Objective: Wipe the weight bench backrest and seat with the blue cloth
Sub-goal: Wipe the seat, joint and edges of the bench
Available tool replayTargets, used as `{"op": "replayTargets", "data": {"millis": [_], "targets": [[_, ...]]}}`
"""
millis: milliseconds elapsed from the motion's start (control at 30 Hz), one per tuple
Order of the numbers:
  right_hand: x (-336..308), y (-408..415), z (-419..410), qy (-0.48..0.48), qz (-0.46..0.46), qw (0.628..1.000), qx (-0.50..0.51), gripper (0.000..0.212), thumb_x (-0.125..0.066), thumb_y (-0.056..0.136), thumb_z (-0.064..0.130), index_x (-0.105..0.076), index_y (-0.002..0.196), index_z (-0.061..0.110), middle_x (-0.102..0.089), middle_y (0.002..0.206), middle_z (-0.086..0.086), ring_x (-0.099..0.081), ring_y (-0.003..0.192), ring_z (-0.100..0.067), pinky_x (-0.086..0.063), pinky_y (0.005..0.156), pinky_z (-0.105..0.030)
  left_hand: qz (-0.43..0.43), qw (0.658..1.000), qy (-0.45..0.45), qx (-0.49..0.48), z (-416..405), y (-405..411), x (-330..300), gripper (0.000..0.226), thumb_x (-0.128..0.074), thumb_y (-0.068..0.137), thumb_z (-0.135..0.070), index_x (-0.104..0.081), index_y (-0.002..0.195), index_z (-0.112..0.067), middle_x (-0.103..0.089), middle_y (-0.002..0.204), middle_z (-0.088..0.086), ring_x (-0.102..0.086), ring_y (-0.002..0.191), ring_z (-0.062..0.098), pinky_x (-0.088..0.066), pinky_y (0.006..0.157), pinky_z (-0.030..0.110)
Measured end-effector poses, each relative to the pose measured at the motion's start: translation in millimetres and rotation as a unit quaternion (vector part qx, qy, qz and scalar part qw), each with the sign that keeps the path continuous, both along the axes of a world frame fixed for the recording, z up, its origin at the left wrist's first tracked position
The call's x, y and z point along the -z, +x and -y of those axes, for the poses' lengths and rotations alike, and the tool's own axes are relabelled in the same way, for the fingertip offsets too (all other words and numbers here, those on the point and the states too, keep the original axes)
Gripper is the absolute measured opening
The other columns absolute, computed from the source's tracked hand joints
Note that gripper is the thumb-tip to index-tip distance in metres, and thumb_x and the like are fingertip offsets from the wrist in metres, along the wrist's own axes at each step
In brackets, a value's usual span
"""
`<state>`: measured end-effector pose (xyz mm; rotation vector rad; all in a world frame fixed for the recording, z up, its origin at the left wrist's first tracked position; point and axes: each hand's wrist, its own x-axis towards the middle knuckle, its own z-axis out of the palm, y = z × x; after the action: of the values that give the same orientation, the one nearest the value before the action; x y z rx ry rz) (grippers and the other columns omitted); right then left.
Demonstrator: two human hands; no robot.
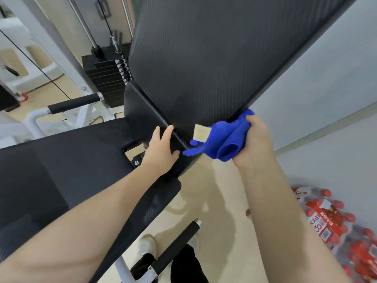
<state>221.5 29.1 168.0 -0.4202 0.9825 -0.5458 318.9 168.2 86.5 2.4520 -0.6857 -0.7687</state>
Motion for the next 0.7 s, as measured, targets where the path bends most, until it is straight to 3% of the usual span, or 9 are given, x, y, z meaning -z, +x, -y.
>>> {"op": "replayTargets", "data": {"millis": [67, 133, 233, 300, 367, 467, 500, 600, 700], "targets": [[-10.9, 1.3, 11.4, -0.066, -0.036, 0.997, -0.021, 0.011, -0.038, 0.094, 0.015, -0.049, 0.095, 0.015, -0.054, 0.08, 0.0, -0.053, 0.069, -0.018, -0.047, 0.056, -0.023, -0.089, 0.992, -0.04, -0.079, 2.8, -6.7, -10.3, 0.072, -0.058, 0.086, -0.017, -0.018, 0.146, -0.017, -0.021, 0.153, 0.013, -0.024, 0.141, 0.029, -0.03, 0.112, 0.039], [2.4, 5.6, 2.9, -0.106, -0.109, 0.988, -0.04, 0.014, -0.038, 0.094, 0.012, -0.05, 0.101, 0.014, -0.054, 0.083, -0.002, -0.053, 0.067, -0.016, -0.047, 0.059, -0.023, -0.147, 0.967, -0.088, -0.19, 9.3, -9.2, -23.3, 0.068, -0.054, 0.087, -0.017, -0.02, 0.145, -0.015, -0.036, 0.147, 0.01, -0.041, 0.13, 0.028, -0.039, 0.105, 0.037], [44.2, 8.6, -25.4, -0.077, -0.209, 0.968, -0.12, 0.02, -0.037, 0.093, 0.005, -0.054, 0.085, 0.01, -0.052, 0.083, -0.008, -0.048, 0.067, -0.019, -0.043, 0.071, -0.03, -0.15, 0.947, -0.14, -0.249, 14.5, -14.7, -41.3, 0.066, -0.051, 0.09, -0.015, -0.018, 0.147, -0.015, -0.033, 0.149, 0.003, -0.046, 0.124, 0.024, -0.037, 0.089, 0.026], [52.3, 12.1, -25.5, -0.046, -0.226, 0.964, -0.134, 0.018, -0.04, 0.093, 0.007, -0.055, 0.082, 0.008, -0.051, 0.083, -0.007, -0.048, 0.076, -0.019, -0.044, 0.08, -0.033, -0.109, 0.952, -0.168, -0.231, 16.2, -13.5, -54.3, 0.063, -0.052, 0.089, -0.012, -0.023, 0.145, -0.013, -0.036, 0.141, -0.003, -0.047, 0.119, 0.019, -0.039, 0.093, 0.026], [31.1, 12.9, -10.2, -0.036, -0.238, 0.965, -0.109, 0.014, -0.044, 0.092, 0.012, -0.057, 0.087, 0.007, -0.053, 0.094, -0.007, -0.048, 0.087, -0.019, -0.045, 0.086, -0.034, -0.068, 0.961, -0.175, -0.204, 16.4, -10.3, -62.5, 0.064, -0.054, 0.087, -0.012, -0.025, 0.144, -0.012, -0.031, 0.147, 0.003, -0.042, 0.129, 0.021, -0.036, 0.108, 0.034], [-20.4, 8.1, 26.4, -0.085, -0.138, 0.987, -0.02, 0.027, -0.047, 0.091, 0.017, -0.055, 0.116, 0.012, -0.058, 0.103, -0.006, -0.054, 0.088, -0.022, -0.046, 0.075, -0.032, -0.019, 0.973, -0.18, -0.146, 22.8, -10.0, -74.3, 0.063, -0.056, 0.089, -0.019, -0.026, 0.143, -0.01, -0.023, 0.152, 0.006, -0.028, 0.139, 0.018, -0.024, 0.112, 0.027], [-39.8, 5.2, 35.8, -0.108, -0.091, 0.99, 0.01, 0.028, -0.047, 0.091, 0.018, -0.054, 0.118, 0.015, -0.06, 0.103, -0.004, -0.056, 0.086, -0.023, -0.048, 0.077, -0.034, 0.003, 0.974, -0.187, -0.128, 27.3, -11.5, -80.5, 0.064, -0.057, 0.089, -0.021, -0.025, 0.144, -0.01, -0.02, 0.154, 0.006, -0.023, 0.141, 0.016, -0.021, 0.112, 0.025], [-69.1, 5.5, 41.2, -0.167, -0.053, 0.984, 0.04, 0.017, -0.047, 0.091, 0.014, -0.054, 0.095, 0.028, -0.058, 0.102, 0.001, -0.057, 0.086, -0.02, -0.048, 0.088, -0.037, 0.113, 0.972, -0.2, -0.046, 45.8, -11.9, -101.4, 0.077, -0.064, 0.086, -0.021, -0.018, 0.147, -0.014, -0.002, 0.158, 0.005, -0.013, 0.145, 0.016, -0.02, 0.111, 0.025], [-44.4, 3.4, 22.9, -0.223, -0.145, 0.964, -0.004, 0.027, -0.046, 0.091, 0.009, -0.05, 0.085, 0.035, -0.056, 0.105, 0.001, -0.054, 0.091, -0.02, -0.046, 0.095, -0.042, 0.275, 0.935, -0.195, 0.107, 64.3, -2.7, -123.1, 0.095, -0.078, 0.073, -0.018, -0.018, 0.147, -0.017, -0.001, 0.158, 0.015, -0.02, 0.142, 0.029, -0.03, 0.11, 0.039]]}}
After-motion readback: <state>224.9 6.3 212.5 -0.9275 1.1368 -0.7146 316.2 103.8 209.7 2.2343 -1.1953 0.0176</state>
